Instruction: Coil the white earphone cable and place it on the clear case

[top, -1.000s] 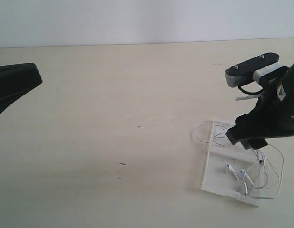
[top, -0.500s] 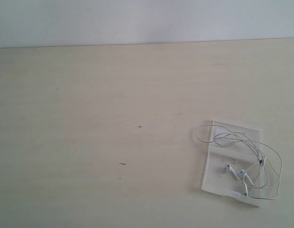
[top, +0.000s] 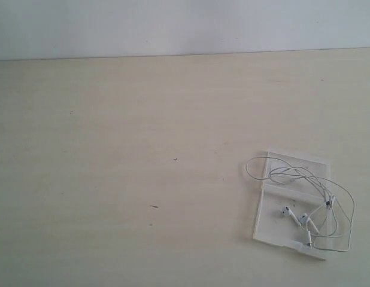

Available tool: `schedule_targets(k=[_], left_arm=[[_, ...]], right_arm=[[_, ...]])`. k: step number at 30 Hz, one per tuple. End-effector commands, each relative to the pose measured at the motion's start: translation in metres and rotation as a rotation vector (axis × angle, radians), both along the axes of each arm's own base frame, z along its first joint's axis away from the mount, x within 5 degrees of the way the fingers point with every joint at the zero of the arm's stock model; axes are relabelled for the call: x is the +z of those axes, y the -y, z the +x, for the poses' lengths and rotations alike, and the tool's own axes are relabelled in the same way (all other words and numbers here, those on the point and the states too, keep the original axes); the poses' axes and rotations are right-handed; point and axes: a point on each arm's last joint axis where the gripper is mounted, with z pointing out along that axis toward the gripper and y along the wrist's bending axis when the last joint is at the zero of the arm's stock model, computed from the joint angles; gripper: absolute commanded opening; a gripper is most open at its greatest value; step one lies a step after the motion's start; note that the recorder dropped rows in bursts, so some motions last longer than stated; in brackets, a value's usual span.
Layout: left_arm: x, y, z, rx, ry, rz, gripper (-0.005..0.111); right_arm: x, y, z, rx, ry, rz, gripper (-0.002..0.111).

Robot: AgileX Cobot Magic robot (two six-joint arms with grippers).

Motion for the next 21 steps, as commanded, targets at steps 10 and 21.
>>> schedule_targets(k=[10,21], left_arm=[[-0.014,-0.001,-0.001,0.008,0.026,-0.003,0.0],[-0.029,-0.045,0.006,0.499,-0.157,-0.113,0.0]], right_arm=[[0.0,0.0,0.0,0.003,0.012,0.003,0.0],[0.0,0.0,0.0,0.004,0.009,0.001,0.0]])
